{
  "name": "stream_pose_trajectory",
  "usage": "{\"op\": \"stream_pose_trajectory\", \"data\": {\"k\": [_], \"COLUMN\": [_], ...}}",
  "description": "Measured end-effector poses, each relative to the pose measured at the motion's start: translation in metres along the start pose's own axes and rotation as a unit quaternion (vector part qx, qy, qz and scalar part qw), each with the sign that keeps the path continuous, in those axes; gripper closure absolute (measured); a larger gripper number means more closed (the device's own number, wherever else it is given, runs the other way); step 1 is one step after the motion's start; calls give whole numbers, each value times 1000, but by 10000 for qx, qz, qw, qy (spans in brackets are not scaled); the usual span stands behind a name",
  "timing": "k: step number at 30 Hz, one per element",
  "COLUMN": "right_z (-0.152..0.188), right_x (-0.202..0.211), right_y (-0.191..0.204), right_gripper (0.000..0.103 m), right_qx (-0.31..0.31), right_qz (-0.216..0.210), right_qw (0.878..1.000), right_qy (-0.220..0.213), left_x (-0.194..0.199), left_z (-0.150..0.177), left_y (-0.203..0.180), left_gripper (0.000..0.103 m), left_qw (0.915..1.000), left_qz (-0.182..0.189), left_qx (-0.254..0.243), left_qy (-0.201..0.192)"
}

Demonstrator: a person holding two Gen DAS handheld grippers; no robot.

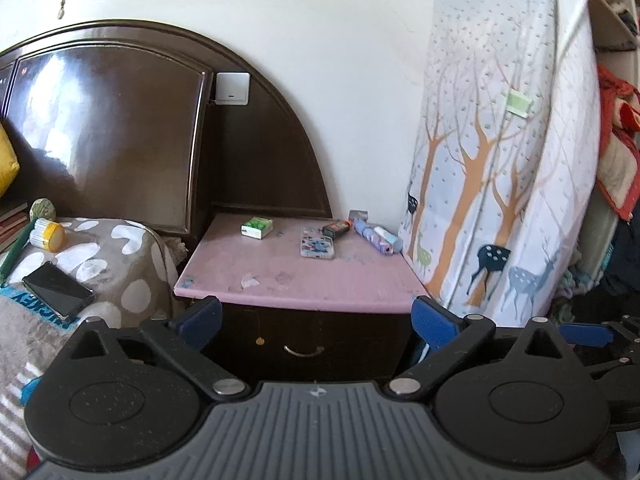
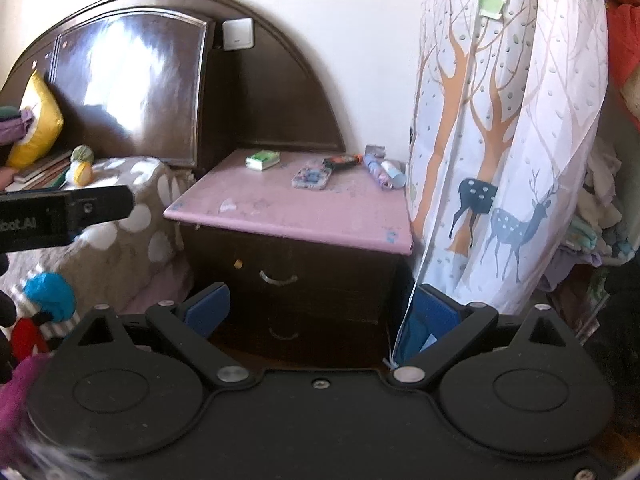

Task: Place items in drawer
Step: 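Move the right gripper down to the drawer's metal handle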

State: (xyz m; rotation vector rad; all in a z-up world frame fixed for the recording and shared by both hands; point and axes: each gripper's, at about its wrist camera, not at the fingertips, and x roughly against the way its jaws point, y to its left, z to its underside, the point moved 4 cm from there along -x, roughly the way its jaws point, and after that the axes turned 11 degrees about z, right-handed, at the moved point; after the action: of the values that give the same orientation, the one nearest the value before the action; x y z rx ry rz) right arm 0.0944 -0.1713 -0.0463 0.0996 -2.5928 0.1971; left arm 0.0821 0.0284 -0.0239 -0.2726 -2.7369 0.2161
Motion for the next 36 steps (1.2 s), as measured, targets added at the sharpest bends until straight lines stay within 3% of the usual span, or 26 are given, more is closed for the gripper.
{"op": "stream_pose_trajectory", "data": {"k": [4,10,15,20,25,30,36], "right_z": [-2,-8,-19,-24,-15,2,26], "right_x": [-18,-54,-85,-120,-160,-195,-236], "right_y": [2,8,21,36,63,90,120], "right_gripper": [0,0,0,0,2,3,4], "right_qx": [203,804,1244,1753,2621,3426,4263], "right_qz": [-19,-15,53,44,-192,-467,-712], "right_qw": [9991,9962,9907,9823,9623,9359,9001], "right_qy": [-359,-335,-542,-654,-700,-673,-557], "left_x": [-20,-55,-96,-130,-159,-180,-208], "left_z": [1,5,11,14,24,49,69], "left_y": [12,38,50,69,99,130,148], "left_gripper": [1,1,1,1,1,1,1], "left_qw": [10000,9988,9978,9986,9979,9951,9928], "left_qz": [0,123,306,274,313,380,256], "left_qx": [32,433,368,343,560,848,745], "left_qy": [35,181,462,294,10,350,903]}}
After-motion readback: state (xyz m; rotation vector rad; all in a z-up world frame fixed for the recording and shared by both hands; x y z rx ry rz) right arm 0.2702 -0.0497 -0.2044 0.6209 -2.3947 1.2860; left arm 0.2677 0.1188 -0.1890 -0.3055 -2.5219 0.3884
